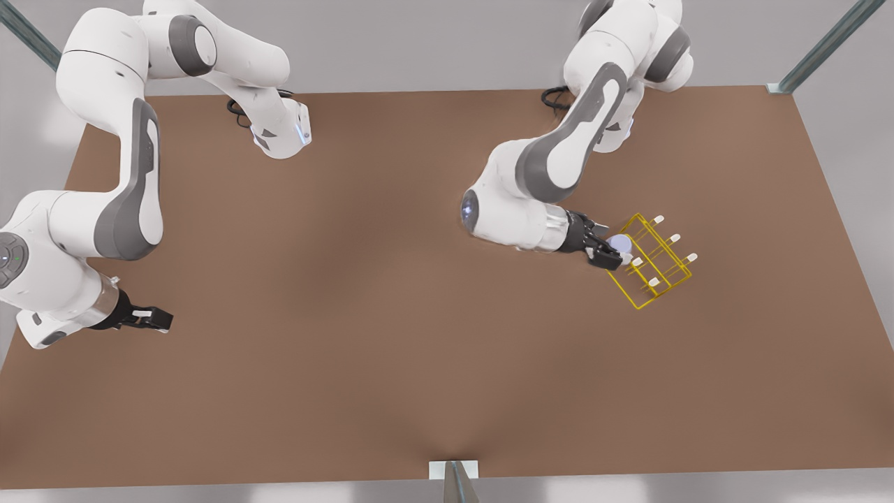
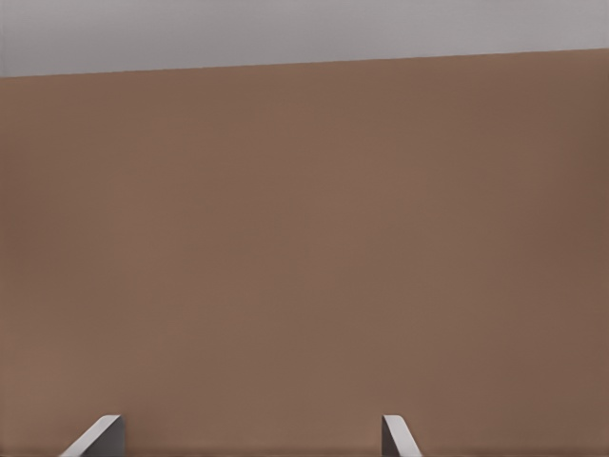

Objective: Place the cup on the cup holder

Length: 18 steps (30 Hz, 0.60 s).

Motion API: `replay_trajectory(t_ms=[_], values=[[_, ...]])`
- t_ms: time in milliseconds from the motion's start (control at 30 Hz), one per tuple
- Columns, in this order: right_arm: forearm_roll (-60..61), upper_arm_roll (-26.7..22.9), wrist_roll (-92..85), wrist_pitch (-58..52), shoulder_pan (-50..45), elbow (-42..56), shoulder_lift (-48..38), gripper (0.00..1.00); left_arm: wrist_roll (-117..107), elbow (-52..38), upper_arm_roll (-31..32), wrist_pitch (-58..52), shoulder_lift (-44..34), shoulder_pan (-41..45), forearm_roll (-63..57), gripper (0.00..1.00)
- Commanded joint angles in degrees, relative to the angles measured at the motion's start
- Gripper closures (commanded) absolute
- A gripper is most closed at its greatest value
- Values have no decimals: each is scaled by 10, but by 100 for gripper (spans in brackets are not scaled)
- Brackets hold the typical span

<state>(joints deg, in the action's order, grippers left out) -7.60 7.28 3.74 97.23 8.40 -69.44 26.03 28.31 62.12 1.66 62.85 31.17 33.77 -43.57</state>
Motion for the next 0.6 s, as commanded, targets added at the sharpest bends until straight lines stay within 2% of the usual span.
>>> replay_trajectory(t_ms=[0, 33, 100, 133, 233, 567], values=[[0, 0, 0, 0, 1, 1, -1, 0, -384, -78, 0, 56, -1, -77, 420, 0], [1, 0, 0, 0, 0, 0, 0, 0, -563, -78, 1, 84, -3, -125, 505, 0], [0, 0, -1, 0, 2, 0, -1, 0, -441, -78, -5, 47, -89, -190, 503, 0], [0, 0, -1, 0, 1, 0, 0, 0, -379, -42, -11, 44, -154, -211, 483, 0], [0, 0, -1, 0, -1, -1, 0, 0, -351, 59, -10, 71, -241, -212, 452, 0], [0, 3, -1, -1, -3, -1, -1, 0, -351, 73, -10, 71, -248, -212, 452, 0]])
